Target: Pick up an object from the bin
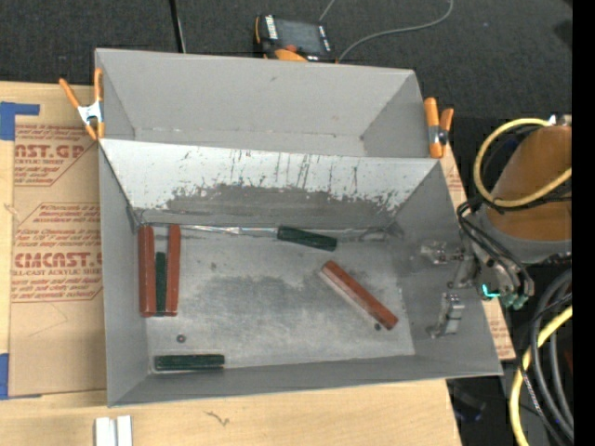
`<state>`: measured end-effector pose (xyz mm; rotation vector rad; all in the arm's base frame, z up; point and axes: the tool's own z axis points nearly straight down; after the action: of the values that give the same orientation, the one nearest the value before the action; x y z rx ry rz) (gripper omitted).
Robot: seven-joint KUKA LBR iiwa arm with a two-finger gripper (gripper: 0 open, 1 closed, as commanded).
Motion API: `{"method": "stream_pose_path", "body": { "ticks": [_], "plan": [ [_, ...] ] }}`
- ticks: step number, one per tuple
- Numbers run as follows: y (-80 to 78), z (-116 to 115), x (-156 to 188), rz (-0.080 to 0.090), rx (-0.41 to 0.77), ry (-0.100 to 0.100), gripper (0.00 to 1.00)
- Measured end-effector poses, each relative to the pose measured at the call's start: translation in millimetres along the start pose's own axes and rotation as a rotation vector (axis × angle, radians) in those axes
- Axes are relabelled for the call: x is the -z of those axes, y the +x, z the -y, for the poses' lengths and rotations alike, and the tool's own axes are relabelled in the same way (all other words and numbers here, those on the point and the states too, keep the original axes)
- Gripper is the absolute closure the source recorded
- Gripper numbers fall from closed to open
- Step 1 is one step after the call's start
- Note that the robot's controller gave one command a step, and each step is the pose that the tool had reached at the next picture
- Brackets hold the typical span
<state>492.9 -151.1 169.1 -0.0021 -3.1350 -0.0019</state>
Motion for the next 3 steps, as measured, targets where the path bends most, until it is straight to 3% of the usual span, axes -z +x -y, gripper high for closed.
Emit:
{"method": "stream_pose_path", "body": {
  "ticks": [1,2,3],
  "plan": [
    [-47.8,-19.6,-102.8,0.001,0.093,-0.001,0.00],
    [-49.2,-18.3,-97.6,0.006,0.091,0.002,1.00],
    [-49.9,-19.0,-98.2,0.010,0.092,0.002,0.00]
  ]
}}
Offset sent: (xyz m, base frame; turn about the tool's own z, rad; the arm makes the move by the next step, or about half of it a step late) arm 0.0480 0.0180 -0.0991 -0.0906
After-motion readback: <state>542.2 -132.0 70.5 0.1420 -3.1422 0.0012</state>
